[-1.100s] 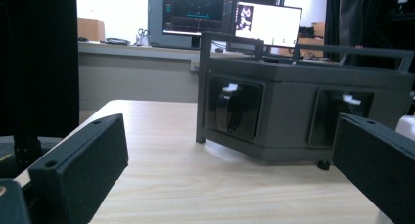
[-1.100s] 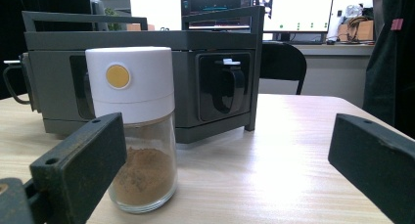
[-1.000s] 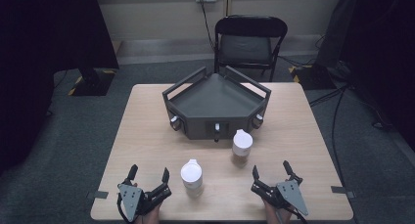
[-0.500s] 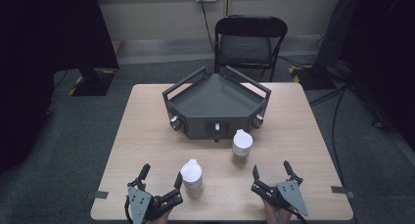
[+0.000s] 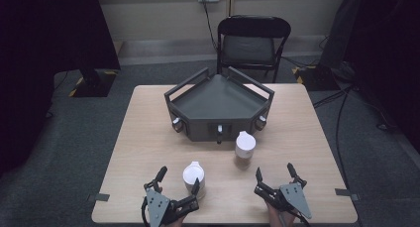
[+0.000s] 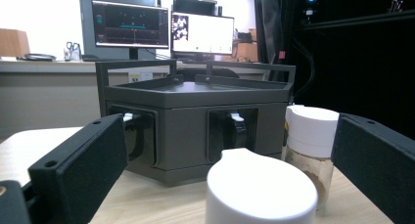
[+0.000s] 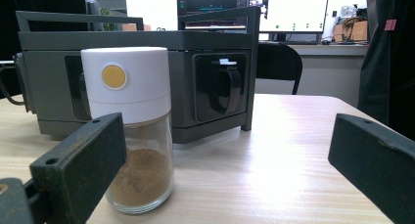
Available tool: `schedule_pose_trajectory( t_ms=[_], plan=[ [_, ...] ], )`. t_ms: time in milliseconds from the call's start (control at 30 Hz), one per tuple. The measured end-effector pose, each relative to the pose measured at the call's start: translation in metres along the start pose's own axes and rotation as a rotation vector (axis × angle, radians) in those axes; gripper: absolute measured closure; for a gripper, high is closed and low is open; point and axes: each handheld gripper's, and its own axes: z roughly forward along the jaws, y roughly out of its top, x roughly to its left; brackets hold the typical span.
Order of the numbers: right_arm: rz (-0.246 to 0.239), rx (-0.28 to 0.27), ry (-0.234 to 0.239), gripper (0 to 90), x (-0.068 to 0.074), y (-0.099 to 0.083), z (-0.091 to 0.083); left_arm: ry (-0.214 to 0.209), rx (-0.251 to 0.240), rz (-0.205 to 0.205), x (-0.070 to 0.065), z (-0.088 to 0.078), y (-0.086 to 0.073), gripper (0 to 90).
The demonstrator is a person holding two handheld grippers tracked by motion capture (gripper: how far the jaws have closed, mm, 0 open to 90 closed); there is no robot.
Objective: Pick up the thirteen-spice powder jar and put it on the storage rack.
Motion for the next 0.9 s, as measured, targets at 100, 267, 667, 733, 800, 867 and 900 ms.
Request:
schedule_pose_trajectory(
  t_ms=[100, 267, 667, 733, 800, 867, 900],
  plan=[
    [0.000, 0.000, 0.000, 0.0, 0.000, 0.000, 0.000, -0.007, 0.007, 0.001, -0.004, 0.003, -0.003, 0.0],
    [-0.001, -0.001, -0.001, 0.0, 0.000, 0.000, 0.000, -0.010, 0.030, 0.004, -0.008, 0.006, -0.006, 0.0],
    [-0.001, 0.000, -0.002, 0.0, 0.000, 0.000, 0.000, -0.014, 0.083, 0.008, -0.015, 0.019, -0.013, 4.0],
    [-0.001, 0.000, -0.003, 0.0, 0.000, 0.000, 0.000, -0.012, 0.096, 0.004, -0.014, 0.020, -0.013, 4.6],
    [-0.001, 0.000, -0.003, 0.0, 0.000, 0.000, 0.000, 0.001, 0.100, 0.002, -0.015, 0.020, -0.015, 5.9],
    [-0.001, 0.000, -0.003, 0.0, 0.000, 0.000, 0.000, 0.000, 0.101, -0.009, -0.014, 0.021, -0.016, 8.2],
    [-0.001, 0.000, -0.003, 0.0, 0.000, 0.000, 0.000, 0.003, 0.104, -0.010, -0.014, 0.021, -0.016, 8.9]
  ],
)
